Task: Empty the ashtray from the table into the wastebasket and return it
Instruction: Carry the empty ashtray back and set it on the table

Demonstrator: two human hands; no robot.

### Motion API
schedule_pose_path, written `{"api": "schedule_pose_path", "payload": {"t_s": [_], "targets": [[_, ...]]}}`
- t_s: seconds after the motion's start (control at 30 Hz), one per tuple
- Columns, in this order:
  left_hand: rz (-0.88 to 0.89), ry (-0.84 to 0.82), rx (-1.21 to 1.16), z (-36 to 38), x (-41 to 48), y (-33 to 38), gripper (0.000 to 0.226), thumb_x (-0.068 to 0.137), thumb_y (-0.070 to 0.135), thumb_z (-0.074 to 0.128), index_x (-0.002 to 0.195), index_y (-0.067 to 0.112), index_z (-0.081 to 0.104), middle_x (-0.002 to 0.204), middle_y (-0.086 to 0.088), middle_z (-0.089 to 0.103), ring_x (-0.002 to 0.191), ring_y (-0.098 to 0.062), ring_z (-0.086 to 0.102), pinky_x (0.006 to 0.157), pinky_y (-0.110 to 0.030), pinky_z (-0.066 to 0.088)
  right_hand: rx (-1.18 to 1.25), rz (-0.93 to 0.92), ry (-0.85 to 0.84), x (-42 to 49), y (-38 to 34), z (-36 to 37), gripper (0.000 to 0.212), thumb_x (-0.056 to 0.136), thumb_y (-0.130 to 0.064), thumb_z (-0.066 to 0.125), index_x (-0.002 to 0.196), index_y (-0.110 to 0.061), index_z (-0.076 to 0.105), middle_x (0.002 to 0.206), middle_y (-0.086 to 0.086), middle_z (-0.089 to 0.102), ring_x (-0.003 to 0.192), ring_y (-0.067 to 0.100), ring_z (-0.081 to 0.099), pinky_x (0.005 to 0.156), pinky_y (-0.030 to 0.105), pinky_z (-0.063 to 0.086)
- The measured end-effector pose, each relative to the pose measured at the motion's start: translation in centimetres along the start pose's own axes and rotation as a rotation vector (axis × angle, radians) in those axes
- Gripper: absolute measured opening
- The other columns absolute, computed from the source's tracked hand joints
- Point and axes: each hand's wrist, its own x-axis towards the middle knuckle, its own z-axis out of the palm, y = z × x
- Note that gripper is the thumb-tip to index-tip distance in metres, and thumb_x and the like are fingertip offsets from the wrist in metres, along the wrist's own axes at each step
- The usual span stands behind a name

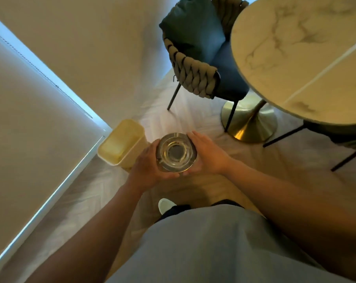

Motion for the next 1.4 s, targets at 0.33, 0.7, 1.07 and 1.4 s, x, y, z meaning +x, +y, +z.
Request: {"api": "schedule_pose_path", "payload": {"t_s": [0.33,0.7,1.07,1.4], "targets": [[0.262,-0.304,0.105,11.3,2.2,10.1,0.105,0.053,0.082,0.075,0.14,0.035,0.039,0.131,0.014,0.056,0.117,-0.005,0.058,0.097,-0.034,0.055,0.109,0.287,0.275,-16.5,7.4,-2.5,0.114,0.053,-0.058,0.086,0.143,-0.015,0.031,0.143,0.013,0.046,0.135,0.034,0.04,0.113,0.04,0.026],[0.412,-0.487,0.235,20.3,-0.6,18.1,0.117,0.054,0.055,0.091,0.147,0.012,0.035,0.149,-0.005,0.044,0.138,-0.021,0.043,0.112,-0.045,0.041,0.169,0.483,0.349,-29.7,11.7,-2.7,0.123,0.051,-0.063,0.086,0.148,-0.015,0.027,0.145,0.003,0.043,0.137,0.028,0.036,0.113,0.052,0.035],[0.46,-0.483,0.213,23.1,-1.1,22.3,0.114,0.052,0.057,0.09,0.145,0.014,0.038,0.143,-0.002,0.048,0.131,-0.016,0.046,0.108,-0.041,0.045,0.214,0.473,0.422,-33.7,14.1,-4.2,0.112,0.05,-0.074,0.079,0.142,-0.032,0.03,0.128,-0.012,0.047,0.115,0.01,0.046,0.102,0.045,0.046],[0.469,-0.491,0.213,23.5,4.1,23.2,0.113,0.056,0.053,0.091,0.147,0.013,0.036,0.147,-0.005,0.046,0.138,-0.021,0.042,0.112,-0.045,0.042,0.192,0.45,0.44,-30.9,16.6,-7.2,0.106,0.054,-0.061,0.085,0.141,-0.026,0.035,0.134,-0.006,0.05,0.123,0.013,0.045,0.108,0.044,0.042]]}}
